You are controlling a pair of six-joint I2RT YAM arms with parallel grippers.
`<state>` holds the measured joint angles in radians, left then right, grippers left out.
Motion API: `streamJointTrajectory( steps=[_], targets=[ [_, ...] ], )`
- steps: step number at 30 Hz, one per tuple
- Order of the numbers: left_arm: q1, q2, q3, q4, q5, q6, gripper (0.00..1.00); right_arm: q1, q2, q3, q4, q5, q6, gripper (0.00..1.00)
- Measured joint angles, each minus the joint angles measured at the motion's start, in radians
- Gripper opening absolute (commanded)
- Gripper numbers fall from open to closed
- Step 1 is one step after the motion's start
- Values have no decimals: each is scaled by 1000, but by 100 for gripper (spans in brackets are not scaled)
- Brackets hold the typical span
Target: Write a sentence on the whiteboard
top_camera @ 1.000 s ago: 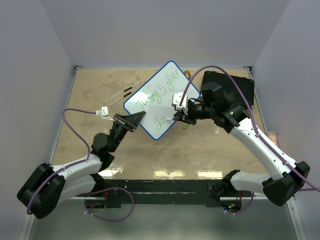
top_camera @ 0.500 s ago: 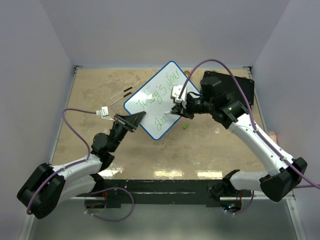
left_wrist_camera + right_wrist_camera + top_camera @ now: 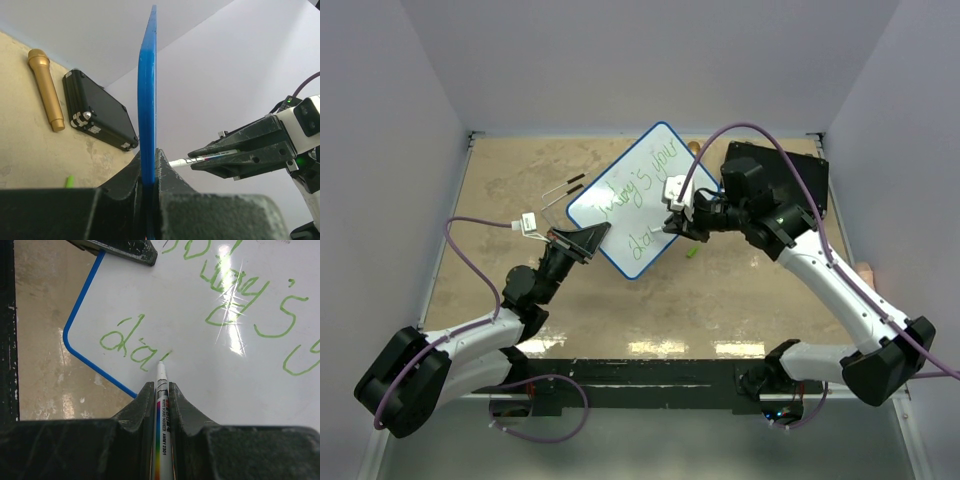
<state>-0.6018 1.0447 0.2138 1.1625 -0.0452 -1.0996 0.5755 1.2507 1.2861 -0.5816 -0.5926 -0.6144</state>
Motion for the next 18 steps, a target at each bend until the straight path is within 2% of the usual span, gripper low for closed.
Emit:
streamJointTrajectory(
  steps=[18],
  targets=[
    [6, -3, 0, 0, -1, 0, 0, -29, -32, -29, -30, 12, -13, 0]
  ],
)
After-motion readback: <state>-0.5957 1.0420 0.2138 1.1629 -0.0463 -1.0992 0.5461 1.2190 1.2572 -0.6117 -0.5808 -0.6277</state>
